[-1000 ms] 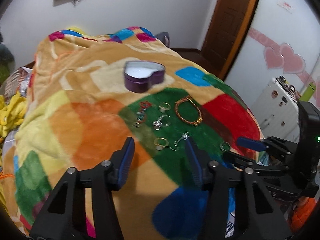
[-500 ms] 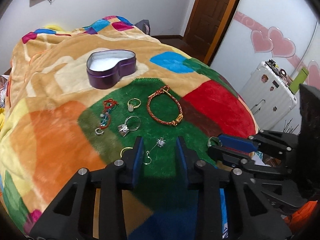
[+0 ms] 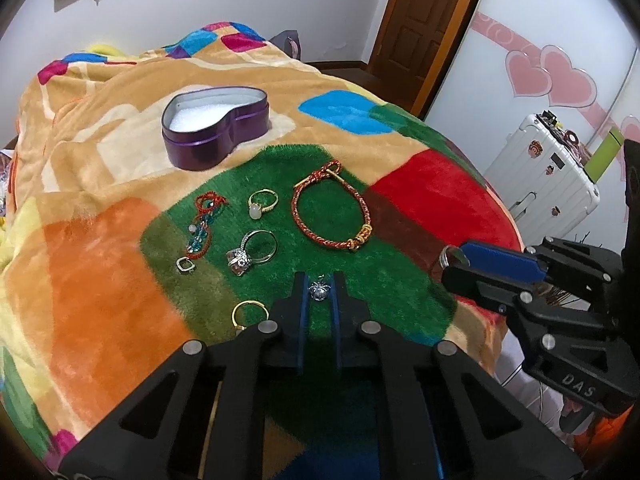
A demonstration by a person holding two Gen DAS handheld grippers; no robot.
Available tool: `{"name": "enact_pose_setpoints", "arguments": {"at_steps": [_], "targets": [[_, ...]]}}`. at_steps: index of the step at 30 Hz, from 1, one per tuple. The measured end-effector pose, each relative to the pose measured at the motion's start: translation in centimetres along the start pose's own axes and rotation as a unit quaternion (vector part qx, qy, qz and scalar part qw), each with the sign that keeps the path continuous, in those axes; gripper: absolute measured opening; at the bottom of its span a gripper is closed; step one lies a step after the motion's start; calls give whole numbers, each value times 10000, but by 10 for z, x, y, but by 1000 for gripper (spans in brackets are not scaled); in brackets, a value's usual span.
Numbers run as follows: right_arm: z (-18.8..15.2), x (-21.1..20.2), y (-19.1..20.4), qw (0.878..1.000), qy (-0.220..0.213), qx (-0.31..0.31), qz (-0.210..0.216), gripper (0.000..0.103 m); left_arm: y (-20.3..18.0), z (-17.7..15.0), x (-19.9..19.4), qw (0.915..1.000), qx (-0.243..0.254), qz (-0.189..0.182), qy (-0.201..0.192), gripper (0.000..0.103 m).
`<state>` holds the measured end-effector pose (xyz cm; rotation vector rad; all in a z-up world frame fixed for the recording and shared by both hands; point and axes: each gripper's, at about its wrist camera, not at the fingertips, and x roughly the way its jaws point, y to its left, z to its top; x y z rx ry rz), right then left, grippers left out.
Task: Organize jewelry
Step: 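Grasp the silver pendant with left tool while right tool grasps the silver ring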
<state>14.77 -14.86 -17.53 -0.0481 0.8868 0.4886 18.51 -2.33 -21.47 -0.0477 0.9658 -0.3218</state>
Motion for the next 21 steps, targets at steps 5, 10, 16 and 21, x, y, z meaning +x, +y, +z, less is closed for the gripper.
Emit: {"name": "enact_pose_setpoints", "arguments": {"at_steps": [5, 10, 16, 21], "targets": [[7, -8, -1, 9999, -143, 45, -23, 20, -3, 4, -16, 9998, 17, 27, -196, 9], [15, -19, -1, 9993, -360, 29, -72, 20, -2, 13, -39, 9987, 2, 76, -503, 9], [28, -32, 4, 9977, -670, -10, -88, 20, 2, 27, -70, 9949, -35, 194, -985, 9], [44, -41, 11, 9954, -952, -96, -75, 20, 9, 37, -89, 9909, -122, 287, -1310, 9]]}}
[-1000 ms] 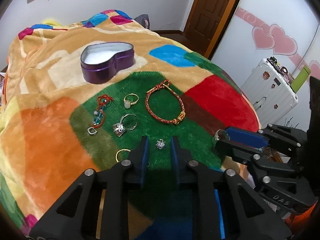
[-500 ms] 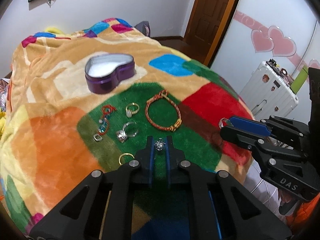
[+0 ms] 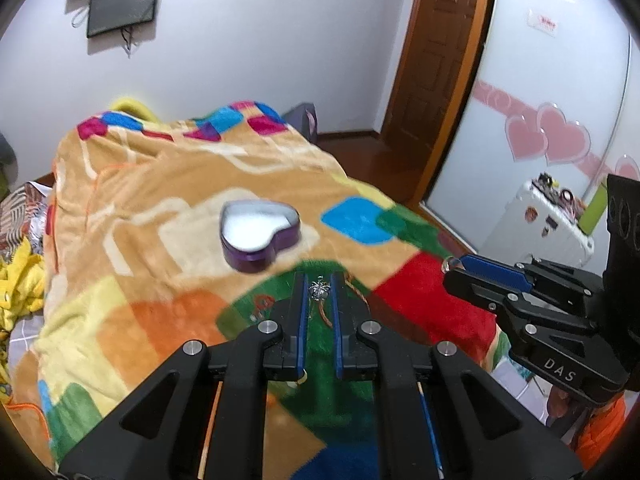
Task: Organize jewelry
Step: 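Grasp the silver pendant with left tool while right tool grasps the silver ring, then lower the pendant into the heart tin with left tool while right tool carries the ring over it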
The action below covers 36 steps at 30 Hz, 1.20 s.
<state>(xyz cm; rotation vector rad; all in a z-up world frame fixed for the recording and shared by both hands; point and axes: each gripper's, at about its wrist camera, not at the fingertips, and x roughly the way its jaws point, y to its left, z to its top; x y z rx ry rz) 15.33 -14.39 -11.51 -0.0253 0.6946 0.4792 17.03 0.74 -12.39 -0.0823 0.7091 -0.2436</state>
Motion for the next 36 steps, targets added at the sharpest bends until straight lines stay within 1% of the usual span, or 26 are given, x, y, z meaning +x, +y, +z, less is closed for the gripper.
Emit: {"name": "enact_pose_setpoints", "arguments": {"at_steps": [4, 11, 15, 19, 28, 34, 36], "targets": [[13, -3, 5, 9997, -227, -66, 30, 20, 7, 13, -11, 9996, -57, 80, -269, 9], [33, -4, 15, 9982, -557, -207, 70, 20, 16, 32, -21, 9979, -56, 221, -614, 9], [43, 2, 21, 9972, -690, -280, 112, 20, 23, 42, -23, 9965, -97, 248, -797, 9], [50, 12, 26, 9966, -744, -326, 170, 20, 30, 51, -20, 9956, -124, 256, -888, 9], [61, 38, 31, 9962, -724, -412, 245, 20, 47, 64, 8, 9964, -182, 228, -795, 9], [65, 63, 27, 9969, -589, -461, 248, 20, 58, 68, 37, 9982, -235, 158, -537, 9], [65, 76, 24, 9975, -467, -459, 275, 20, 61, 68, 49, 9988, -241, 129, -408, 9]]}}
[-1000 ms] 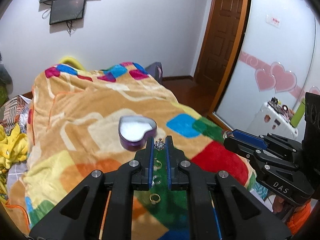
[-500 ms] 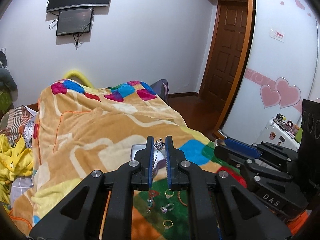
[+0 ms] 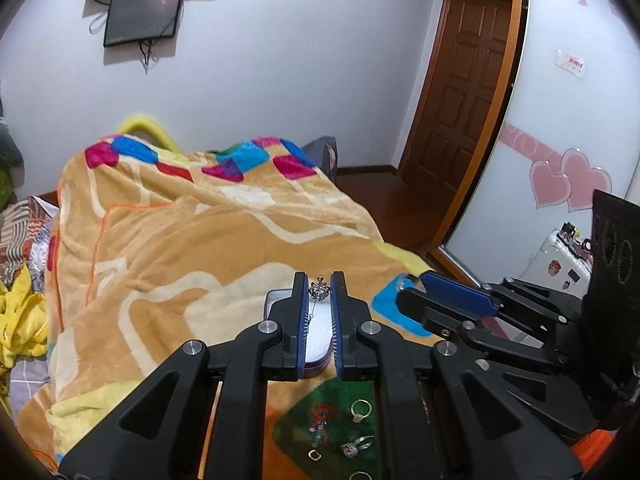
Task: Organize jewelry
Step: 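Lower the pendant into the heart tin with left tool while right tool carries the ring over it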
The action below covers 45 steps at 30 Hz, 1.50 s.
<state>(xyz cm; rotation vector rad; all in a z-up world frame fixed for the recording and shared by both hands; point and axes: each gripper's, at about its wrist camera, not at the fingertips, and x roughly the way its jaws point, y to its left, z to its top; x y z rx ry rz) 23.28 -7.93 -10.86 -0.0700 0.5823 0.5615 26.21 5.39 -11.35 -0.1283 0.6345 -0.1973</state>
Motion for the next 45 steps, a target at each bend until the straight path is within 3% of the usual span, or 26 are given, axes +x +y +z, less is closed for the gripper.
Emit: {"name": "enact_pose_setpoints", "arguments": {"at_steps": [13, 26, 36, 45], "targets": [[-5, 59, -18, 9967, 749, -164, 268, 20, 23, -7, 61, 9974, -169, -99, 696, 9], [-5, 97, -24, 9889, 1303, -474, 536, 20, 36, -7, 88, 9935, -306, -327, 1046, 9], [-7, 112, -29, 9834, 1618, -473, 674, 20, 39, -8, 93, 9927, -290, -335, 1124, 9], [-7, 108, -28, 9817, 1750, -469, 594, 21, 32, -10, 76, 9947, -88, -73, 1019, 9]]}}
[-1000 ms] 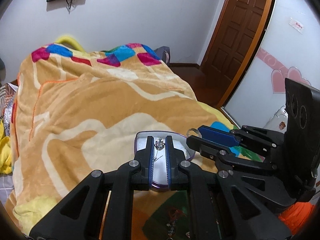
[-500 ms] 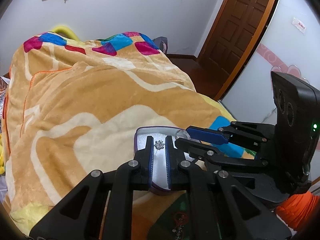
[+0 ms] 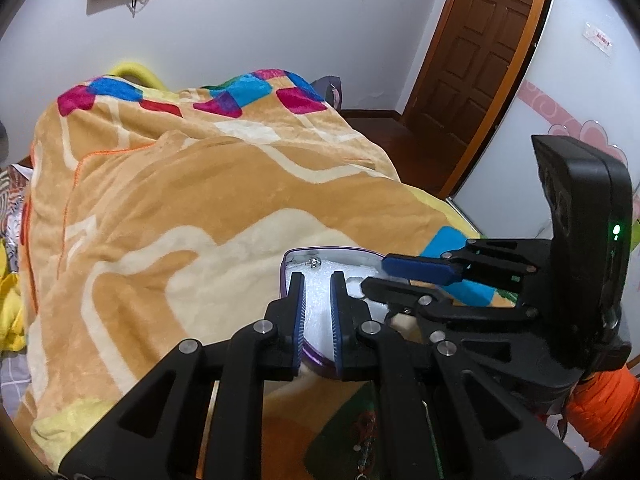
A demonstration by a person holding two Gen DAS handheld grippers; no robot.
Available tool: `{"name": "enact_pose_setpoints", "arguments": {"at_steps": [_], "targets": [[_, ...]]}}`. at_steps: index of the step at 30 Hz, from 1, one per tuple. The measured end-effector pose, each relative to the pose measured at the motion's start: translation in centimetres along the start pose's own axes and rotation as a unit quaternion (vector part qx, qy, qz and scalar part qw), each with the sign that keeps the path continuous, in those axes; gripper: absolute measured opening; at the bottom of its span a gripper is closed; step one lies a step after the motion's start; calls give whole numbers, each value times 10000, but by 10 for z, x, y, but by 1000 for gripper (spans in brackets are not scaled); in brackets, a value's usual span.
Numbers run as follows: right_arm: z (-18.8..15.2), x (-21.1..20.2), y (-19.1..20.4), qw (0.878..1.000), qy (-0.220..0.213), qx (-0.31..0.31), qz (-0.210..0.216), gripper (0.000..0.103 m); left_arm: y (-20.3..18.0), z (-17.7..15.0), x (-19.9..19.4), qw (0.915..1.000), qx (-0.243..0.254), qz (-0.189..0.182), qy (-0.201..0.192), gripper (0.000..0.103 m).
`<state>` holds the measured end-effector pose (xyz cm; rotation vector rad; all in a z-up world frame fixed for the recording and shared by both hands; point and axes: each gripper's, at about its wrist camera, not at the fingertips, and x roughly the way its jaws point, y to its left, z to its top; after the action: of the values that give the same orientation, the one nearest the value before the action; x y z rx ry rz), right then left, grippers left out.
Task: Organize jewelry
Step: 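Lower the pendant into the heart tin with left tool while right tool carries the ring over it, then lower the silver ring onto the tin foam and open the right tool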
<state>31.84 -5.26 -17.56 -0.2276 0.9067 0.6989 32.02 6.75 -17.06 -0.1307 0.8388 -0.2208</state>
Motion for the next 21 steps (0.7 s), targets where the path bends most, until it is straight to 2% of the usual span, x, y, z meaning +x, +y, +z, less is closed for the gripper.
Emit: {"name": "enact_pose_setpoints", "arguments": {"at_steps": [5, 8, 12, 14, 16, 21], "targets": [[-2, -20, 1, 9998, -172, 89, -66, 21, -5, -3, -17, 9999, 17, 121, -78, 10], [-3, -37, 3, 9993, -321, 146, -133, 22, -7, -5, -29, 9998, 12, 170, -130, 14], [-9, -62, 7, 9978, -587, 209, -216, 43, -13, -10, -49, 9992, 84, 292, -251, 22], [-11, -74, 10, 9967, -721, 198, -306, 44, -18, -14, -60, 9989, 136, 342, -293, 28], [-14, -86, 14, 9959, -811, 199, -354, 44, -22, -18, -69, 9984, 187, 421, -333, 42], [-23, -106, 24, 9935, -997, 204, -518, 44, -30, -33, -85, 9977, 253, 557, -308, 47]]}}
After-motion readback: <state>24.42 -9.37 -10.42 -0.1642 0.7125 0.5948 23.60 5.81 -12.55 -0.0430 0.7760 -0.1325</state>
